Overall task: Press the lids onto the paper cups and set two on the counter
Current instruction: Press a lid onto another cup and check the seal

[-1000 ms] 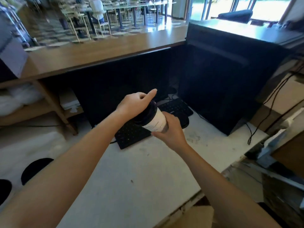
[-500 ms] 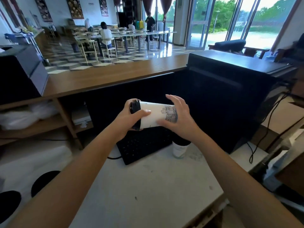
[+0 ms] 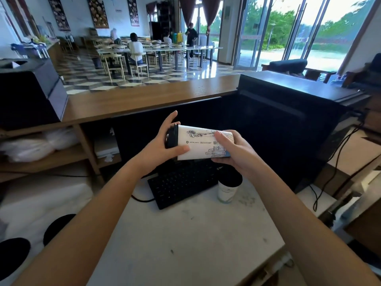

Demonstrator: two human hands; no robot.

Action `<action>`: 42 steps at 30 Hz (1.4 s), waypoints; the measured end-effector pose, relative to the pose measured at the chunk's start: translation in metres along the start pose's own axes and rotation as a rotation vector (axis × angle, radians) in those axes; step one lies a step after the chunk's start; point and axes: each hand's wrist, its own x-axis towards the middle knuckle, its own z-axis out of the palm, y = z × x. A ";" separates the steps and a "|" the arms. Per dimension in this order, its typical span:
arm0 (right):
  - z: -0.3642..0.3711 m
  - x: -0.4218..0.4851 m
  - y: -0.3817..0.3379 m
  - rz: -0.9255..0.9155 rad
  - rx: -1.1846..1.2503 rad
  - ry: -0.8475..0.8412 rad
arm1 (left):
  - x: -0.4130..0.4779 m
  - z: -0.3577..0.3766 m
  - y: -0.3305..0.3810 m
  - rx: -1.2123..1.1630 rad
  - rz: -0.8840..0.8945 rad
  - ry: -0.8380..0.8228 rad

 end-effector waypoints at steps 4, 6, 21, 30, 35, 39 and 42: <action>0.000 0.000 0.004 -0.106 0.039 0.005 | 0.007 -0.010 0.005 -0.344 -0.296 -0.073; 0.000 0.002 0.003 -0.161 0.038 -0.015 | 0.010 -0.011 0.011 -0.386 -0.365 -0.104; -0.003 0.021 -0.012 0.237 -0.070 -0.094 | 0.012 0.008 0.006 0.163 0.042 0.217; -0.004 0.016 0.011 0.048 0.330 -0.085 | 0.017 -0.005 0.017 0.003 -0.129 0.068; -0.011 0.015 0.007 -0.108 0.225 -0.136 | 0.024 -0.007 0.020 -0.325 -0.422 -0.040; -0.013 0.015 0.005 -0.146 0.187 -0.167 | 0.030 0.000 0.023 -0.329 -0.385 0.043; -0.014 0.019 0.009 -0.067 0.321 -0.153 | 0.032 0.005 0.022 -0.163 -0.252 0.104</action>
